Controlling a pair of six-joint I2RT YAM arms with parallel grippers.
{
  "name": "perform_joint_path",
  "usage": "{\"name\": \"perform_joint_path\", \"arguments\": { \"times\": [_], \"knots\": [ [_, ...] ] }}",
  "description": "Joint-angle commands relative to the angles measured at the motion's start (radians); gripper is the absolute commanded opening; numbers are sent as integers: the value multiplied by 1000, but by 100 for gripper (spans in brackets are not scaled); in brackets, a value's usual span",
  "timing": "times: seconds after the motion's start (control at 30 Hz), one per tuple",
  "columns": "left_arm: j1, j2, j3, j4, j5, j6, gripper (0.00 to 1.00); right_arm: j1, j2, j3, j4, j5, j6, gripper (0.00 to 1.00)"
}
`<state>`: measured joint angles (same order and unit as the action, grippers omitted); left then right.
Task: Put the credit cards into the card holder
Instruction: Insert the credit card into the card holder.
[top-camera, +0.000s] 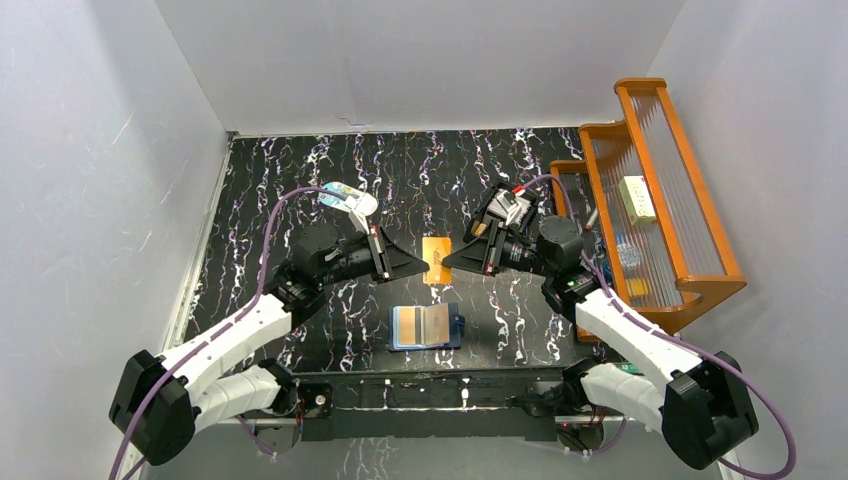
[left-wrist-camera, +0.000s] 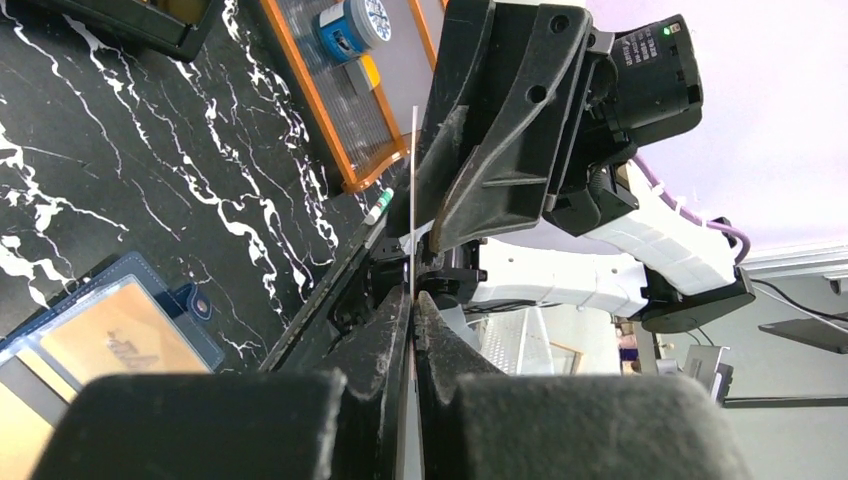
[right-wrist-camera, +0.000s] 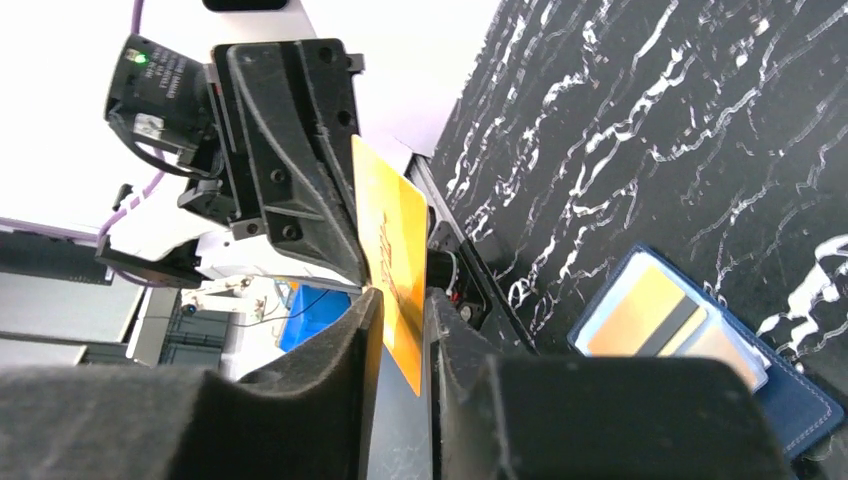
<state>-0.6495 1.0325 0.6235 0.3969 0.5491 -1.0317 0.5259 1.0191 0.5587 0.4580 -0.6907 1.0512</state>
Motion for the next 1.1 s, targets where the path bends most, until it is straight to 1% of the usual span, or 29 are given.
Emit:
{"name": "perform_joint_path", "arguments": {
  "times": [0.0, 0.1, 0.17, 0.23, 0.27, 0.37, 0.43, 0.63, 0.7, 0.87, 1.07],
  "knots": [
    [-1, -29, 13, -62, -37, 40, 0, 7, -2, 34, -118, 33, -70, 35],
    [-1, -50, 25, -263, -131, 103, 0, 12, -6, 46, -276, 115, -135, 41],
    [-1, -73, -10, -321, -171, 98, 0, 19, 3, 41, -367, 177, -154, 43],
    [-1, -79, -45, -384, -212, 81, 0, 21, 22, 16, -426, 228, -133, 43],
    [-2, -72, -60, -401, -211, 77, 0, 26, 35, 7, -440, 237, -126, 43],
    [-1, -39, -123, -355, -160, 48, 0, 70, 78, 5, -471, 293, -132, 42],
    [-1, -19, -156, -320, -143, 25, 0, 109, 108, 17, -476, 325, -144, 40],
    [-4, 61, -176, -298, -112, 11, 0, 216, 233, 88, -547, 419, -195, 35],
    [-7, 90, -184, -287, -105, 7, 0, 232, 275, 95, -546, 432, -216, 32],
    [-11, 143, -217, -219, -83, -22, 0, 247, 386, 90, -531, 409, -241, 26],
    [-16, 206, -240, -159, -63, -22, 0, 249, 441, 66, -535, 441, -255, 20]
  ]
}}
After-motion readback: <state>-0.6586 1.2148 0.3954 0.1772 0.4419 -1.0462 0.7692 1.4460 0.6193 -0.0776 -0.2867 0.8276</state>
